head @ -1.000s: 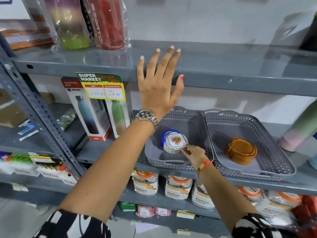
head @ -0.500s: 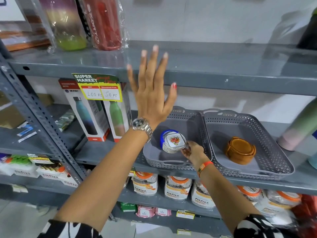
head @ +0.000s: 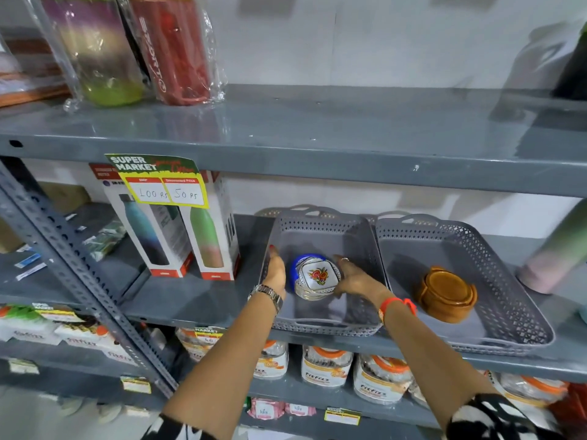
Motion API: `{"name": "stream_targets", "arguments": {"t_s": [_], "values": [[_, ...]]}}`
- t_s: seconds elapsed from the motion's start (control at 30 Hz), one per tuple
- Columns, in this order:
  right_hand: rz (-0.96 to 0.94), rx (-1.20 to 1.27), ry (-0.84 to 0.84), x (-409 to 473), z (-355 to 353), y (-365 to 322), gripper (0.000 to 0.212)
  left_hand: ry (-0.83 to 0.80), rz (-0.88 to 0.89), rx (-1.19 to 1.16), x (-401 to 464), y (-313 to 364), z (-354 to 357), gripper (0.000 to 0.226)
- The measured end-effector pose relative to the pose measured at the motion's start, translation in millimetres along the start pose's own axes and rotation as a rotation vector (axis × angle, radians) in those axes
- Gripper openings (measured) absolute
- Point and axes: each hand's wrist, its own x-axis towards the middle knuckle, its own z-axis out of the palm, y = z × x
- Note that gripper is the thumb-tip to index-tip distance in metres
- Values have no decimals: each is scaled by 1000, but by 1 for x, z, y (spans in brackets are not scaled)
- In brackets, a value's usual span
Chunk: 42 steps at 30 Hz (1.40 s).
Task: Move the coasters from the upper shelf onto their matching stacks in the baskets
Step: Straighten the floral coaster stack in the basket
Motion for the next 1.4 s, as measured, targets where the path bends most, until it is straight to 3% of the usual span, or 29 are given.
{"name": "stream_targets", "arguments": {"t_s": [0.1, 0.23, 0.37, 0.63, 0.9, 0.97, 1.03, 1.17, 1.27, 1.4], "values": [[-53, -104, -44, 6, -3, -3, 103, -21, -19, 6, 7, -4, 2, 72], [-103, -87, -81, 9, -6, -6, 80, -73, -83, 45, 18, -9, 1, 82], [-84, -1, -106, 11, -6, -2, 83, -95, -90, 120, 31, -10, -1, 86], [-23, 85, 67, 5, 12, 3, 77, -120, -95, 136, 54, -8, 2, 83], [-34, 112, 63, -25, -8, -6, 96, 3, 56, 391, 63, -2, 7, 79], [-68, 200, 187, -46, -28, -3, 83, 57, 162, 478, 54, 3, 20, 76], [-63, 358, 422, -66, -49, 8, 72, 49, 263, 529, 43, 6, 41, 75], [109, 522, 850, -89, -85, 57, 45, -55, 445, 547, 14, -7, 105, 58], [328, 517, 837, -98, -101, 91, 47, -235, 406, 550, -9, -33, 152, 77], [372, 463, 724, -109, -111, 116, 48, -345, 131, 474, -16, -74, 200, 70]]}}
